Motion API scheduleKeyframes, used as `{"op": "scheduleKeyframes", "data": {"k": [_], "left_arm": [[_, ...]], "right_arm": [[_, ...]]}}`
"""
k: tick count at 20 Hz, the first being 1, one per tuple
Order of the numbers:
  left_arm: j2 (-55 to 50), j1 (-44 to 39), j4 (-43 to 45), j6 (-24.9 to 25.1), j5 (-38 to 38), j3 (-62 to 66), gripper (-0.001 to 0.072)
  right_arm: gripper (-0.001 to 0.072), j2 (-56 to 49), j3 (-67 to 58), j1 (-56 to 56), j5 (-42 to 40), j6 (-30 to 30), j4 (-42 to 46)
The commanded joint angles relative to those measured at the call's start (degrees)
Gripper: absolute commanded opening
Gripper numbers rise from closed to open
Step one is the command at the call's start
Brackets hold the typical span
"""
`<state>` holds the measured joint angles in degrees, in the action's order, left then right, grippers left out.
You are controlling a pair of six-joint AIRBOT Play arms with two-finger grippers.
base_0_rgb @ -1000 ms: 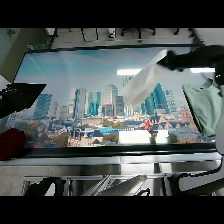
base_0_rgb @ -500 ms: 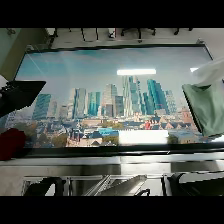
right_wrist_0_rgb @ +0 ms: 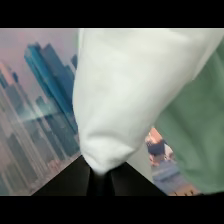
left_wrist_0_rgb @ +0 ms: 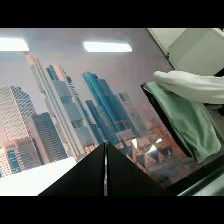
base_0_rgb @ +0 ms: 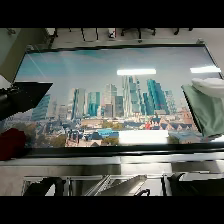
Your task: Fold the shirts.
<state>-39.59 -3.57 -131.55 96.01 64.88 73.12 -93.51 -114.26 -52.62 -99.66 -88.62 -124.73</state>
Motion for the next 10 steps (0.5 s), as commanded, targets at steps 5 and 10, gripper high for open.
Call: {"op": "scheduleKeyframes", "data": {"k": [5, 10], "left_arm": [[-0.1, -0.2, 0.0, -0.1, 0.1, -1.2, 0.0021], [0.0, -0.2, -0.2, -0.1, -1.4, -5.5, 0.0021]], "right_arm": [[0.0020, 4.6, 2.2, -0.5, -6.3, 6.1, 11.8], [0.0174, 6.2, 9.2, -0.5, -6.2, 5.3, 15.1]]}}
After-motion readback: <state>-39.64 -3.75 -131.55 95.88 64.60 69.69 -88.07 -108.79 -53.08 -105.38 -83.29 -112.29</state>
